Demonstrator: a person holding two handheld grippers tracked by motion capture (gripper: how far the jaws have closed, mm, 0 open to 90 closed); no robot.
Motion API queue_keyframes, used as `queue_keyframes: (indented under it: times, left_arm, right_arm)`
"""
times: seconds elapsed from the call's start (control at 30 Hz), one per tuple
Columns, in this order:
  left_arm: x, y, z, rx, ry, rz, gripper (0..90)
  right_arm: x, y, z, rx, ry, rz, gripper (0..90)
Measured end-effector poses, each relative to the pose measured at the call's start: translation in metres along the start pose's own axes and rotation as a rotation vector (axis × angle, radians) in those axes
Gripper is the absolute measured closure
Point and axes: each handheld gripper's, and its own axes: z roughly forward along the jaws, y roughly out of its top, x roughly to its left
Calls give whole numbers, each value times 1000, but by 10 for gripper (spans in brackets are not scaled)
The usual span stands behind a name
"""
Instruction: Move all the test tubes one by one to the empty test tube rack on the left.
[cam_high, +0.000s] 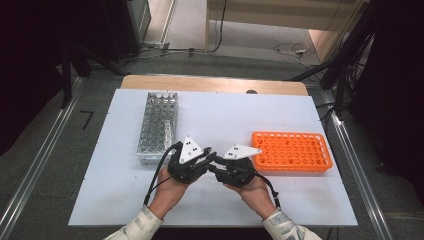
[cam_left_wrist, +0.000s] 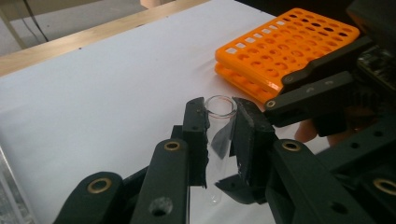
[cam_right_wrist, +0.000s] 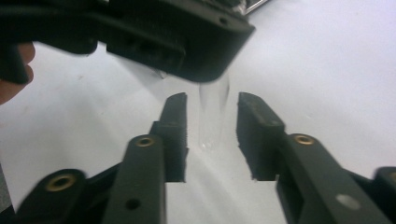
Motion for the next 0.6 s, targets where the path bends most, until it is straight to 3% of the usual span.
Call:
queue_keyframes:
  times: [0.33, 0.6]
  left_arm:
    - [13, 6, 1, -11, 24, -59, 747]
    - [24, 17, 2, -18, 60, -78, 747]
  right_arm:
    - [-13, -4, -4, 8, -27, 33, 356]
    - [-20, -5, -13, -9, -40, 54, 335]
